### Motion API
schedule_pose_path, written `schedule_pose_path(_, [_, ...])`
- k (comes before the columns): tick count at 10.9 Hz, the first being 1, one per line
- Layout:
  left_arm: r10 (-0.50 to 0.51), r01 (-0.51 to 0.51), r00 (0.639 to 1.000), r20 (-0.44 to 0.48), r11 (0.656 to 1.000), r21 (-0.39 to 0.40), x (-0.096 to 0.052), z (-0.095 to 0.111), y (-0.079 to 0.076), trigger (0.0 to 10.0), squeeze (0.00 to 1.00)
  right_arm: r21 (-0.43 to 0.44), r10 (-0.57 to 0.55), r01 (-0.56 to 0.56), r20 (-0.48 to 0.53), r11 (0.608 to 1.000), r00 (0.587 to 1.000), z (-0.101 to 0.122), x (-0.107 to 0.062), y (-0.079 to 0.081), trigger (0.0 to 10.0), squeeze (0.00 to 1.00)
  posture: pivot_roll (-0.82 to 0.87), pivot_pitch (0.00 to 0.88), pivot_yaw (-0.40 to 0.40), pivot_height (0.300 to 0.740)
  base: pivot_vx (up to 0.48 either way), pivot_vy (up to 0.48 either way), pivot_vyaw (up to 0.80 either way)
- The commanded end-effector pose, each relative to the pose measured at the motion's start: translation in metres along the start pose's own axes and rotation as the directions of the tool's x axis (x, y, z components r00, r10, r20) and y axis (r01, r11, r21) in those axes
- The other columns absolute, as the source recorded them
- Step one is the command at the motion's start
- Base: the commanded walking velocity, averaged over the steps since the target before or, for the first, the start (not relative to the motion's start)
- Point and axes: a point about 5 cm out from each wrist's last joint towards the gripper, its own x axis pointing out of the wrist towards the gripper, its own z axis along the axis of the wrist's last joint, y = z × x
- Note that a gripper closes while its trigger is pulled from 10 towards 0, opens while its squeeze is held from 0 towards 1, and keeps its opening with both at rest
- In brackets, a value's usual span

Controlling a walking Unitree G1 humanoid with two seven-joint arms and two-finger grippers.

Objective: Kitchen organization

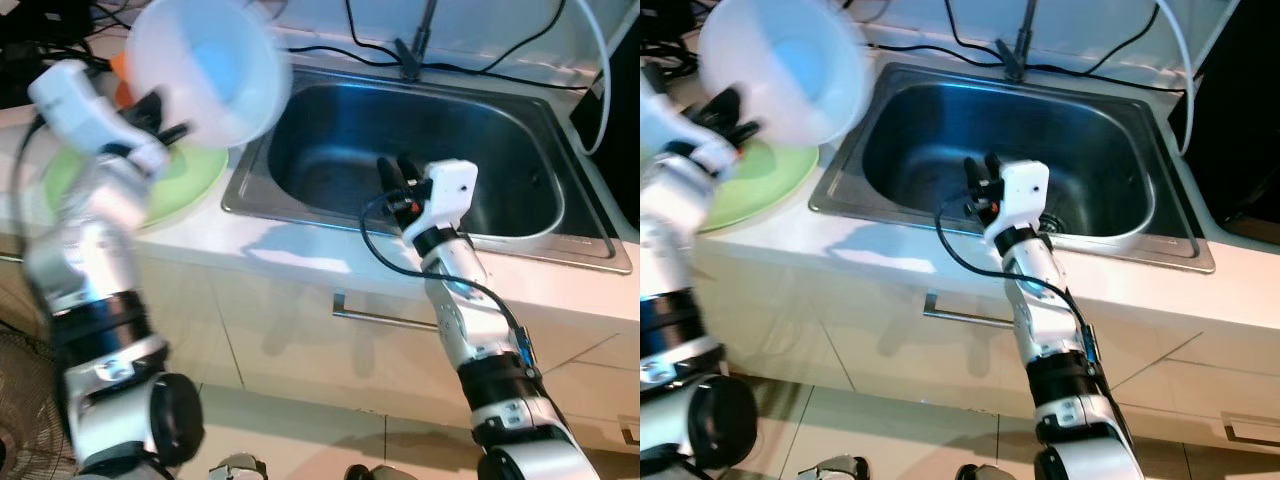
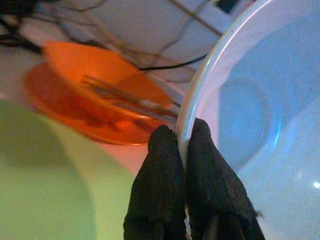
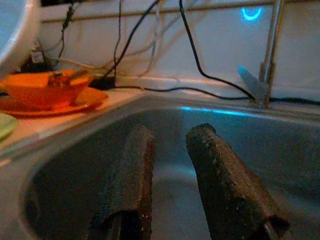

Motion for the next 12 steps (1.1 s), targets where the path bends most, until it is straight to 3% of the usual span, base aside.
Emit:
schedule_pose_path(1, [-0.065,0.064,0.997,0.037,0.998,0.007,0.0,0.003,-0.014,10.0,0.0,0.012,-0.01,0.01,-0.002,1.0,1.0,0.002,0.002,-0.002,10.0,0.0,0.09,0.073,-0.055,0.74,0.0,0.0,0.0])
schedule_pose_path(2, [-0.103,0.103,0.995,0.019,0.995,0.011,0.003,-0.008,-0.024,10.0,0.0,0.029,-0.008,0.008,0.015,1.0,1.0,0.006,0.006,-0.003,10.0,1.0,0.09,0.069,-0.055,0.74,0.0,0.0,0.0])
schedule_pose_path(6, [-0.233,0.237,0.971,-0.051,0.967,0.093,0.006,-0.047,-0.06,10.0,0.0,0.134,-0.021,0.011,0.075,0.991,0.997,0.026,0.015,-0.006,10.0,0.98,0.07,0.045,-0.04,0.74,0.0,0.0,0.0])
schedule_pose_path(7, [-0.253,0.26,0.965,-0.07,0.958,0.121,0.005,-0.056,-0.067,10.0,0.0,0.199,0.009,-0.025,0.083,0.98,0.996,0.029,0.016,-0.003,10.0,0.0,0.06,0.041,-0.039,0.74,0.0,0.0,0.0])
schedule_pose_path(8, [-0.283,0.292,0.956,-0.077,0.946,0.141,0.002,-0.064,-0.075,10.0,0.0,0.269,0.018,-0.043,0.095,0.962,0.995,0.031,0.016,-0.001,10.0,0.0,0.06,0.036,-0.036,0.74,0.0,0.0,0.0])
schedule_pose_path(12, [-0.298,0.304,0.952,-0.063,0.943,0.137,0.0,-0.064,-0.076,10.0,0.0,0.296,0.035,-0.058,0.082,0.953,0.996,0.03,0.015,0.001,10.0,0.0,0.07,0.036,-0.04,0.74,0.0,0.0,0.0])
